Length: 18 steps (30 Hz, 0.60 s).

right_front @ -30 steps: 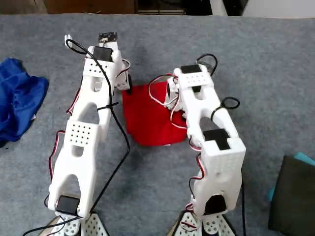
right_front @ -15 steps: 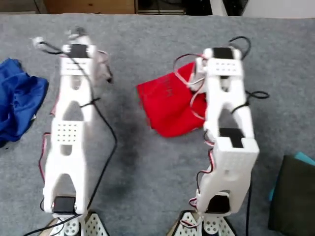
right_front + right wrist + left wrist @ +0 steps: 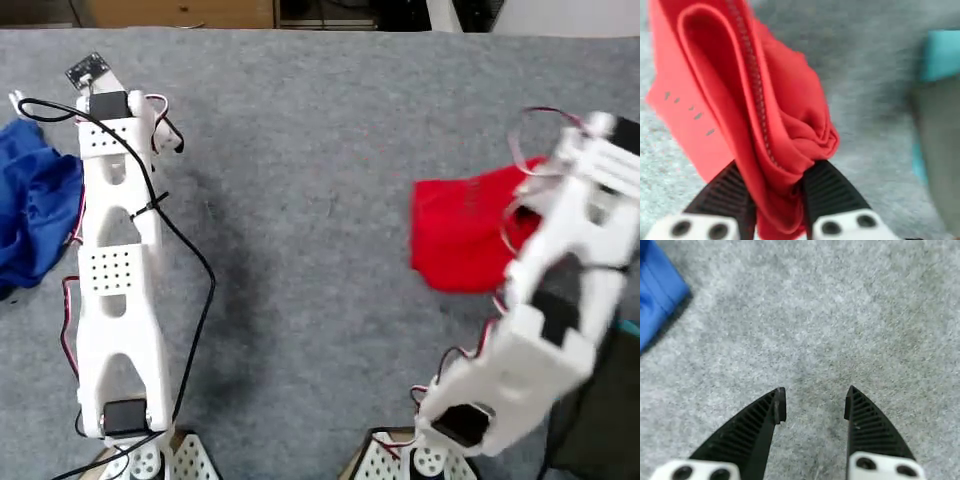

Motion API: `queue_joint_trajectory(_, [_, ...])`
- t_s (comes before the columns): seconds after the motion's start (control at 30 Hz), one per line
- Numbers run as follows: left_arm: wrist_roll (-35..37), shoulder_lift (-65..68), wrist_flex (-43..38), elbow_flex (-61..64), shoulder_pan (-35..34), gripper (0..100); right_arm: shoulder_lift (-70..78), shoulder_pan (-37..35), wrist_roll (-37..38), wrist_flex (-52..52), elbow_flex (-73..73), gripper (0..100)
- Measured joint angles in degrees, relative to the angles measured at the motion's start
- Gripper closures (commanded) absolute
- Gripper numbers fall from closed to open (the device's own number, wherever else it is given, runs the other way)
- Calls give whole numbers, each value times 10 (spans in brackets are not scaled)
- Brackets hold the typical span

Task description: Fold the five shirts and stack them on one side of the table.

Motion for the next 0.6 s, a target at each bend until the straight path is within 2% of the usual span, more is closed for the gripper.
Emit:
queue_joint_trajectory(0.23, [0,0,0,0,0,796,-126,203,126,0,103,994])
queue_joint_trajectory(0.47, [0,19,-2,0,17,796,-133,430,268,-2,105,993])
queue_joint_trajectory(0.6, [0,25,-2,1,19,796,-113,520,320,-15,92,993])
